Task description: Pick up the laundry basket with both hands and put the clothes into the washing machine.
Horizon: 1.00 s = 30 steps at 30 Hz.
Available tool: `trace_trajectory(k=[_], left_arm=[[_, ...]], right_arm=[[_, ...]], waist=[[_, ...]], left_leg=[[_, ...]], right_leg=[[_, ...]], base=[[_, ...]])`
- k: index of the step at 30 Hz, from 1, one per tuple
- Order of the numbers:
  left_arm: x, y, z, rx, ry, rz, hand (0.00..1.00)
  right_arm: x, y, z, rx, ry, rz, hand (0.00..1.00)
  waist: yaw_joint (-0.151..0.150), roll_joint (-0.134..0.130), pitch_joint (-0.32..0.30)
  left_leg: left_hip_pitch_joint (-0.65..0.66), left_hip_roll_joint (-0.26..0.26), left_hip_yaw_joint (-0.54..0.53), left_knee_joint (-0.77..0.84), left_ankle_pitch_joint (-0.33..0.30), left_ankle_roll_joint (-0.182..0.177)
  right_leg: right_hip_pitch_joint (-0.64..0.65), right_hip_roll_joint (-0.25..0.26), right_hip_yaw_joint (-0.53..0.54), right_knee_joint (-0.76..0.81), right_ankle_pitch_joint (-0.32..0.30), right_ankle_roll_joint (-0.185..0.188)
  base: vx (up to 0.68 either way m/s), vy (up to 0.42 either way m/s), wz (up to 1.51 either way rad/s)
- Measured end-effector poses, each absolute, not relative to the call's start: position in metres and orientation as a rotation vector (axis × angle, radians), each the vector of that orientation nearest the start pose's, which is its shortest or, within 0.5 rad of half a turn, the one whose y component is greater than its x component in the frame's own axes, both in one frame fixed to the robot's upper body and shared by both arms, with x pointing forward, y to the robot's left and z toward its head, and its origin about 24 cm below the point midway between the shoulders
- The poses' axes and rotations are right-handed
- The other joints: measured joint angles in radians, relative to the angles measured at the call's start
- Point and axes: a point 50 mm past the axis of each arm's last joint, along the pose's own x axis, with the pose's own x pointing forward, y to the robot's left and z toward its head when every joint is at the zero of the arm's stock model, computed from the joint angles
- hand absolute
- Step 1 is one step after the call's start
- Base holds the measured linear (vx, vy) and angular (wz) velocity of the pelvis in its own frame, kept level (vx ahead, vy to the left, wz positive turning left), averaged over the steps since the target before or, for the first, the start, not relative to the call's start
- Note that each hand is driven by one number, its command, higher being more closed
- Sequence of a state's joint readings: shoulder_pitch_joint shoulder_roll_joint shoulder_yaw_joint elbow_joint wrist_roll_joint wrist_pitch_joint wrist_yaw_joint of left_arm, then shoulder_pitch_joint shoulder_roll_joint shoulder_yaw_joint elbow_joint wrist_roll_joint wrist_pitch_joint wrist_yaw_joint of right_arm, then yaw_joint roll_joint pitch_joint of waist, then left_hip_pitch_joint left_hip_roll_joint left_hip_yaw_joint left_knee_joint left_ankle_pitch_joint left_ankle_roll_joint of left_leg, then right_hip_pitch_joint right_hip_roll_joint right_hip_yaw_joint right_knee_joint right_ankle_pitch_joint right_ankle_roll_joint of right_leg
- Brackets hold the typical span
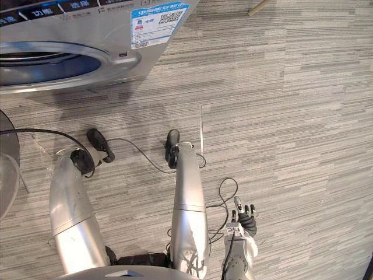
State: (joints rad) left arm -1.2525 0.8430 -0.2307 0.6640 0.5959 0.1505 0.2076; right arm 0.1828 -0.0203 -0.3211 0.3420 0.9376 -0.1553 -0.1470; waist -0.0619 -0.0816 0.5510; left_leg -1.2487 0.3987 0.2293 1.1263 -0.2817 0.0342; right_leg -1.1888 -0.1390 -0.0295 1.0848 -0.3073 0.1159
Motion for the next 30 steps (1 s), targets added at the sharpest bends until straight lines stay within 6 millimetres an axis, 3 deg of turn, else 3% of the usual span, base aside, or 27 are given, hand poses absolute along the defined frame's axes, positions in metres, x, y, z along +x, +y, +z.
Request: trace_trajectory(k=[2,5,6,8,9,10,12,14,20,25,28,30], left_arm=[[0.359,0.281,0.369,1.081,-0.478,0.693,0.0],[0.363,0.297,0.339,0.517,-0.45,0.602,0.0],[0.364,0.298,0.335,0.453,-0.446,0.59,0.0],[0.373,0.294,0.3,0.138,-0.392,0.509,0.0],[0.374,0.293,0.29,0.083,-0.378,0.497,0.0],[0.376,0.287,0.266,-0.002,-0.344,0.474,0.0],[0.374,0.28,0.243,-0.067,-0.327,0.449,0.0],[0.368,0.268,0.201,-0.131,-0.264,0.447,0.0],[0.339,0.229,0.111,0.004,-0.08,0.467,0.0],[0.301,0.196,0.02,0.034,0.209,0.393,0.0],[0.28,0.185,-0.023,0.015,0.374,0.37,0.0],[0.27,0.182,-0.038,0.033,0.437,0.356,0.0]], right_arm=[[0.163,-0.252,-0.063,0.868,0.216,-0.788,0.0],[0.164,-0.247,-0.064,0.889,0.225,-0.791,0.0],[0.164,-0.247,-0.064,0.891,0.229,-0.793,0.0],[0.166,-0.248,-0.064,0.905,0.238,-0.818,0.0],[0.168,-0.248,-0.064,0.912,0.234,-0.827,0.0],[0.172,-0.248,-0.061,0.922,0.221,-0.832,0.0],[0.173,-0.248,-0.06,0.924,0.217,-0.83,0.0],[0.173,-0.248,-0.06,0.924,0.223,-0.847,0.0],[0.173,-0.248,-0.06,0.922,0.227,-0.855,0.0],[0.182,-0.245,-0.062,0.897,0.26,-0.869,0.0],[0.181,-0.243,-0.072,0.904,0.308,-0.89,0.0],[0.179,-0.24,-0.078,0.899,0.348,-0.895,0.0]], waist=[[-0.002,0.0,0.0],[-0.005,0.001,-0.001],[-0.004,0.001,-0.001],[-0.002,0.002,0.0],[-0.003,0.002,0.0],[-0.003,0.002,0.0],[-0.002,0.002,0.0],[0.007,0.002,0.0],[0.022,0.027,-0.001],[0.037,0.045,-0.004],[0.043,0.056,-0.007],[0.054,0.064,-0.012]], left_leg=[[0.005,0.0,0.001,-0.003,0.002,-0.002],[0.019,-0.002,0.005,-0.017,0.009,-0.009],[0.02,-0.002,0.005,-0.019,0.01,-0.01],[0.027,-0.005,0.005,-0.027,0.015,-0.013],[0.029,-0.005,0.003,-0.027,0.016,-0.013],[0.03,-0.006,-0.004,-0.026,0.016,-0.014],[0.03,-0.007,-0.005,-0.026,0.016,-0.015],[0.037,-0.008,-0.006,-0.027,0.018,-0.017],[0.091,-0.024,-0.01,-0.036,0.014,-0.03],[0.259,-0.063,0.021,-0.149,0.041,-0.047],[0.389,-0.094,0.037,-0.253,0.075,-0.057],[0.483,-0.107,0.048,-0.329,0.1,-0.057]], right_leg=[[0.002,0.001,0.001,0.0,0.0,0.0],[0.007,0.004,0.003,-0.004,0.001,-0.003],[0.007,0.004,0.003,-0.004,0.001,-0.003],[0.013,0.003,0.001,-0.003,-0.001,-0.006],[0.017,0.003,-0.002,-0.003,-0.002,-0.007],[0.022,0.003,-0.006,-0.001,-0.004,-0.01],[0.022,0.0,-0.009,0.006,-0.007,-0.013],[0.023,-0.005,-0.009,0.019,-0.014,-0.019],[0.071,-0.018,-0.01,0.036,-0.042,-0.031],[0.212,-0.041,-0.011,-0.031,-0.046,-0.034],[0.334,-0.052,-0.029,-0.109,-0.034,-0.038],[0.424,-0.055,-0.039,-0.178,-0.011,-0.032]], base=[[-0.01,-0.071,-0.01],[0.0,-0.079,-0.02],[-0.01,-0.065,0.02],[-0.01,-0.082,0.06],[-0.02,-0.089,0.07],[-0.02,-0.065,0.06],[-0.02,-0.069,0.08],[-0.01,-0.081,0.09],[-0.02,-0.09,0.12],[0.0,-0.11,0.15],[0.06,-0.103,0.17],[0.11,-0.098,0.07]])
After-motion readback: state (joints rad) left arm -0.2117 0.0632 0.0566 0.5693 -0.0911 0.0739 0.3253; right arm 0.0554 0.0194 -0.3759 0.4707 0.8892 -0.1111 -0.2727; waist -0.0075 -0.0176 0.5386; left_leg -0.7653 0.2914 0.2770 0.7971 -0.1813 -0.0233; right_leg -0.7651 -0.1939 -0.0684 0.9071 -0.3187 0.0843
